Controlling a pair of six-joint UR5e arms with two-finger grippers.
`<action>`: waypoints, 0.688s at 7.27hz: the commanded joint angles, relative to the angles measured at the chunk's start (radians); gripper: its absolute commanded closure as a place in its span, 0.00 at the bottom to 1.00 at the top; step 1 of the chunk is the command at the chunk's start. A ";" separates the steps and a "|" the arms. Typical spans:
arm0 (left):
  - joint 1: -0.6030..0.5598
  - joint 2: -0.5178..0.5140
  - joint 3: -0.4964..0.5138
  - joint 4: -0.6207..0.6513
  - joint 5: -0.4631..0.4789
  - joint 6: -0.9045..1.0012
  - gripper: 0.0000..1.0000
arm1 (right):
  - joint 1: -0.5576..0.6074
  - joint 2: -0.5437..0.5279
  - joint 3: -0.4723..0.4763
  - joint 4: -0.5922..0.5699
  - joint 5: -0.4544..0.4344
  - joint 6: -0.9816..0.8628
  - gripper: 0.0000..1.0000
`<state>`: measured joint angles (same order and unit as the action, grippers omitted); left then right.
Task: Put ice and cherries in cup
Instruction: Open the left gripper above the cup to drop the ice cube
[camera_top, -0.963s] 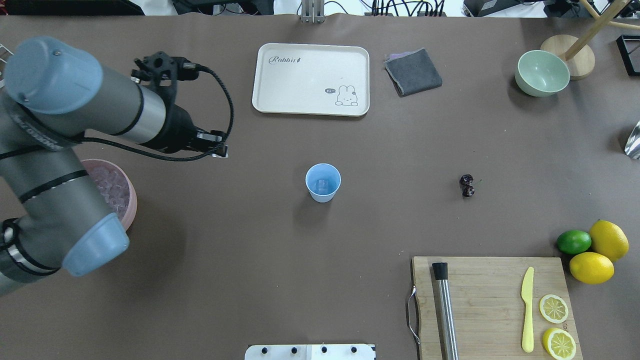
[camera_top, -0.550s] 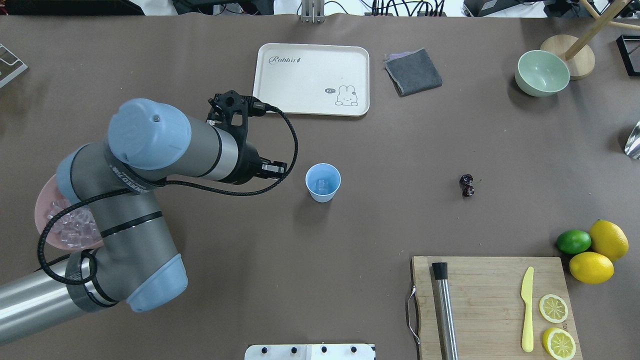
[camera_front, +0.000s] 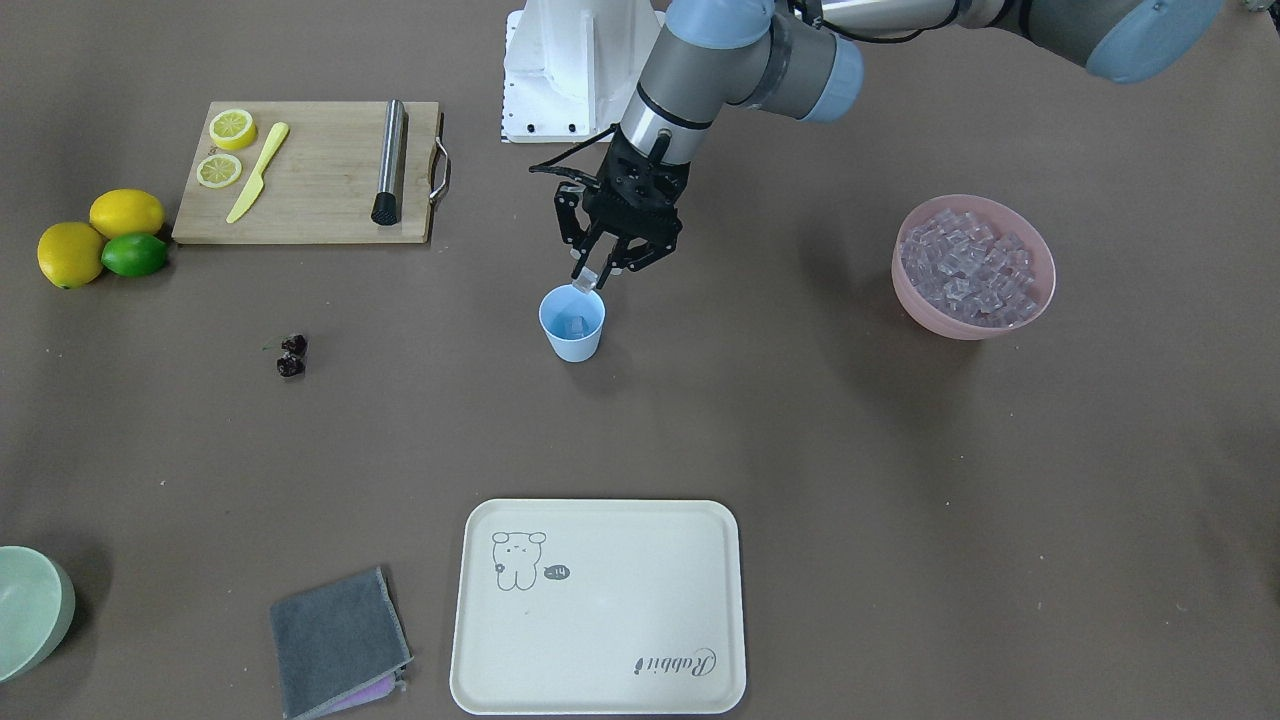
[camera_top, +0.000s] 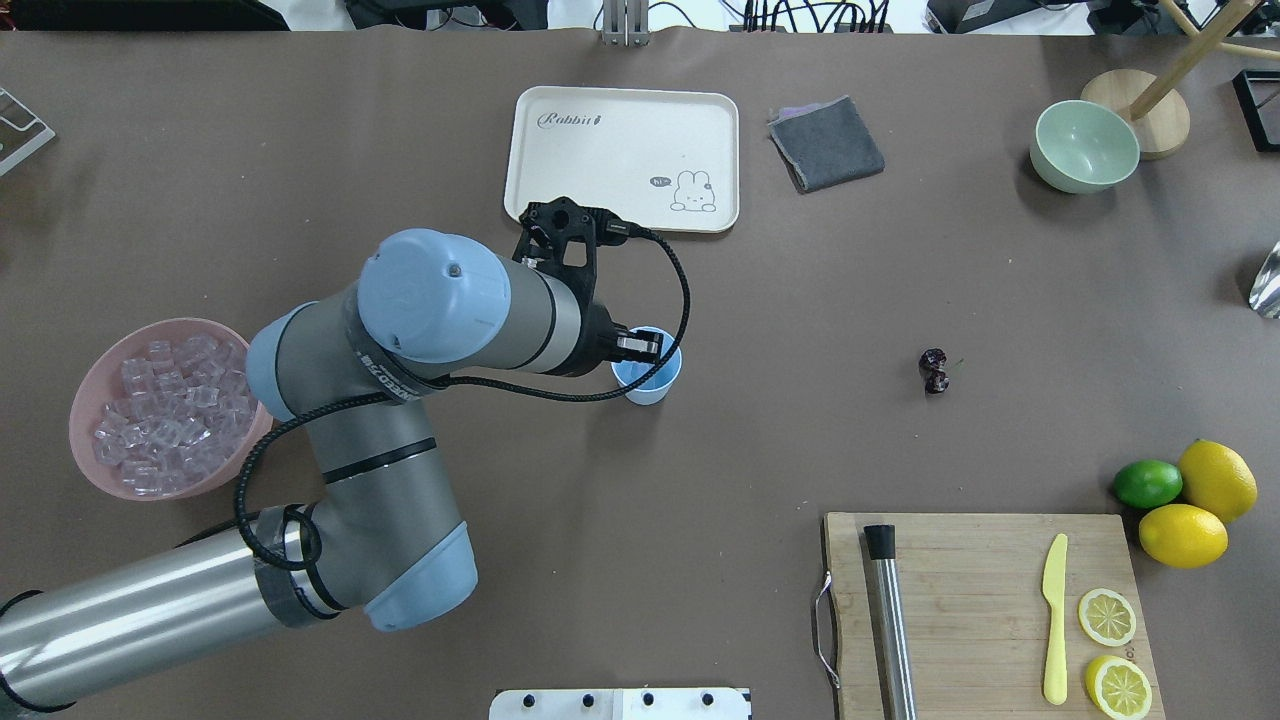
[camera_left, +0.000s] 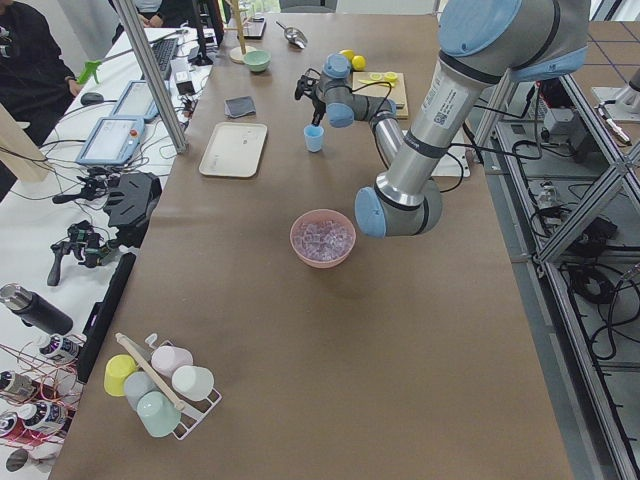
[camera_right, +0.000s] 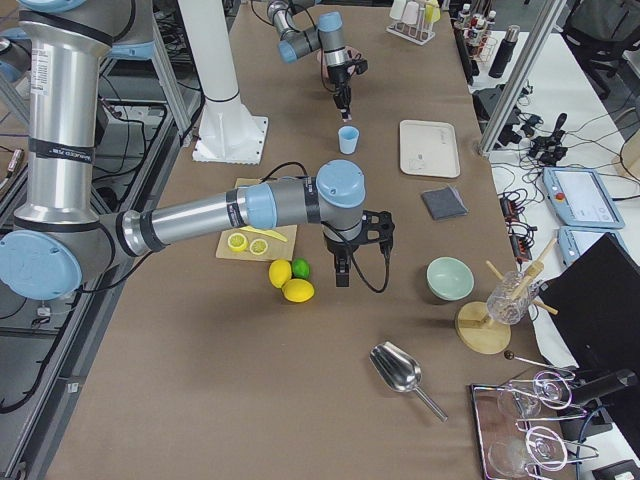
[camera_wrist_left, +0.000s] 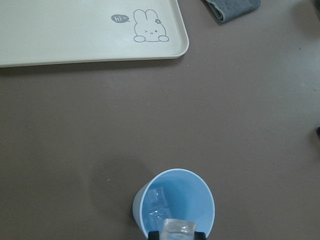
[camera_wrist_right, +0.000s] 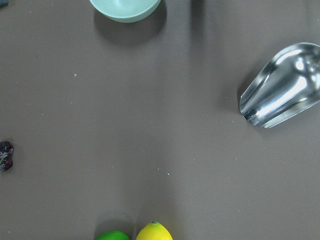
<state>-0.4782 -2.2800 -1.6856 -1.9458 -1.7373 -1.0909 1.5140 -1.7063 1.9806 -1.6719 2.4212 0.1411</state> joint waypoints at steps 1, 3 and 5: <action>0.021 -0.015 0.047 -0.004 0.045 0.000 1.00 | 0.000 -0.001 -0.002 0.000 0.004 -0.001 0.00; 0.038 -0.022 0.057 -0.004 0.045 -0.009 0.44 | 0.000 -0.003 0.003 0.000 0.004 0.000 0.00; 0.038 -0.036 0.054 -0.002 0.045 -0.056 0.03 | 0.000 -0.003 0.004 0.003 -0.004 -0.003 0.00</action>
<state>-0.4407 -2.3084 -1.6293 -1.9488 -1.6922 -1.1197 1.5141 -1.7087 1.9834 -1.6705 2.4235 0.1397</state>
